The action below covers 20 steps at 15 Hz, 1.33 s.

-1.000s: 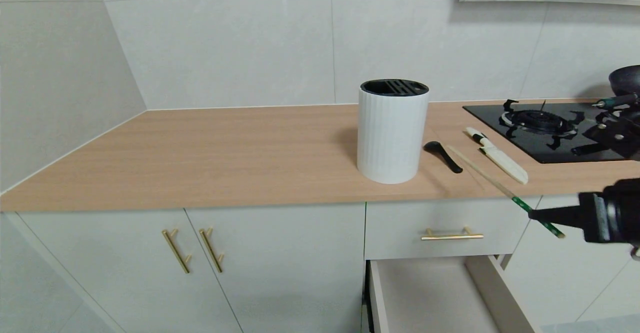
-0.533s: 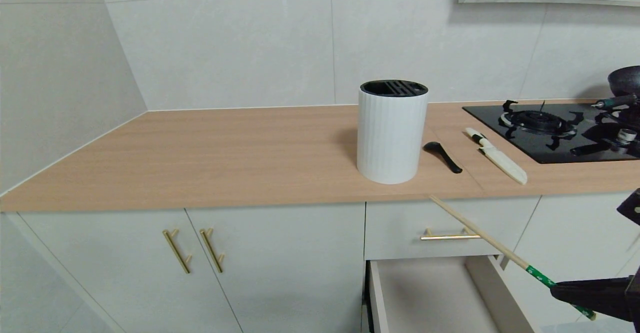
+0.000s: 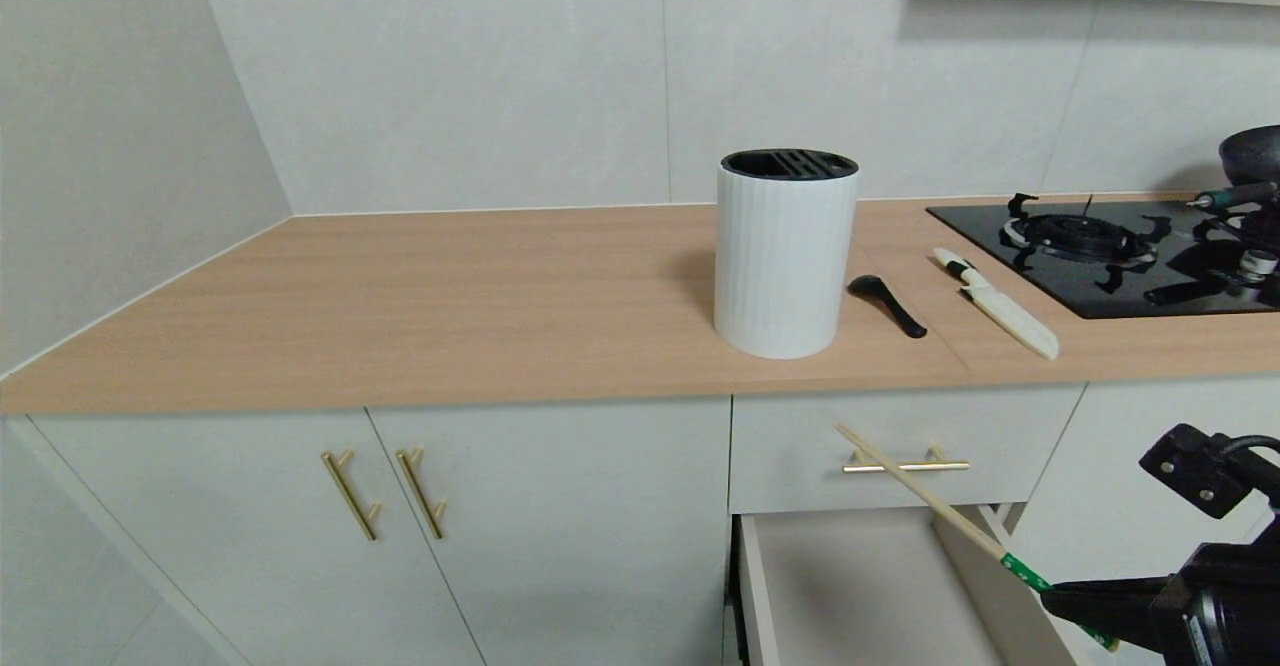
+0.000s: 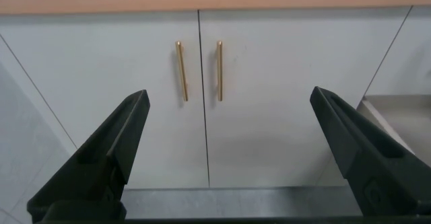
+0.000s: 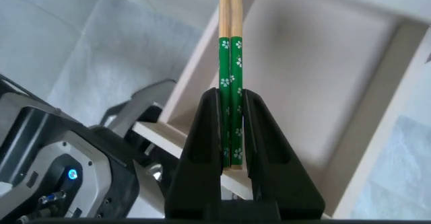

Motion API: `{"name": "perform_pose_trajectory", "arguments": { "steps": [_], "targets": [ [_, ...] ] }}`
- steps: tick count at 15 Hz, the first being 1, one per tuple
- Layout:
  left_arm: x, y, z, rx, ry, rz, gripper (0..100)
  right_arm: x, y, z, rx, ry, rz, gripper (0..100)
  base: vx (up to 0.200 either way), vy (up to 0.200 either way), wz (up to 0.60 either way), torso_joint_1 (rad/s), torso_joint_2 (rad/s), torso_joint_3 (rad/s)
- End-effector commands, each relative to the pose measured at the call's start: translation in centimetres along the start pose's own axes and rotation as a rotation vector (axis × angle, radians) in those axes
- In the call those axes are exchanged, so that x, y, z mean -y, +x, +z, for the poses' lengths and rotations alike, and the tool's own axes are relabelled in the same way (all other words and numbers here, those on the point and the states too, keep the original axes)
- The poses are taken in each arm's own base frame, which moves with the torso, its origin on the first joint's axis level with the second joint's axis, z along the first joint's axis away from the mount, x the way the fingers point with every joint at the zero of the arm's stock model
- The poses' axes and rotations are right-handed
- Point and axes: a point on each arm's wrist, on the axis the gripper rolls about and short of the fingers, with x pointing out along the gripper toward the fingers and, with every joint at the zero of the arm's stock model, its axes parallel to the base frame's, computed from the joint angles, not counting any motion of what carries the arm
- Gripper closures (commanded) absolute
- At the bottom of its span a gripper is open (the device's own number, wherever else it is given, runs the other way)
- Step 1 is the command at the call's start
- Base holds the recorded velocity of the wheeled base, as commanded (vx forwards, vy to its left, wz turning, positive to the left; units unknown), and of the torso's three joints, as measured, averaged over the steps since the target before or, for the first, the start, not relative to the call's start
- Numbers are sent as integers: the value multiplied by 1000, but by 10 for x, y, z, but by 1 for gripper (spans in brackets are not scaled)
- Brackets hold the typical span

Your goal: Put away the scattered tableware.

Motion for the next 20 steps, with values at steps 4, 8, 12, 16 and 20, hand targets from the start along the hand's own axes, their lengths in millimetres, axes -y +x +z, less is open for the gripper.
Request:
{"name": "perform_pose_trajectory", "arguments": {
  "steps": [4, 8, 12, 16, 20],
  "targets": [
    [0, 0, 0, -1, 0, 1, 0, 2, 8, -6, -50, -12, 3, 100, 0, 0, 0, -181, 444, 261],
    [0, 0, 0, -1, 0, 1, 0, 4, 13, -8, -73, -7, 4, 100, 0, 0, 0, -176, 466, 287],
    [0, 0, 0, -1, 0, 1, 0, 5, 15, -8, -88, -3, 4, 100, 0, 0, 0, -151, 453, 305],
    [0, 0, 0, -1, 0, 1, 0, 5, 18, -9, -104, -12, 6, 100, 0, 0, 0, -91, 336, 242],
    [0, 0, 0, -1, 0, 1, 0, 7, 23, -10, -130, -16, 6, 100, 0, 0, 0, -7, 41, 23]
  ]
}}
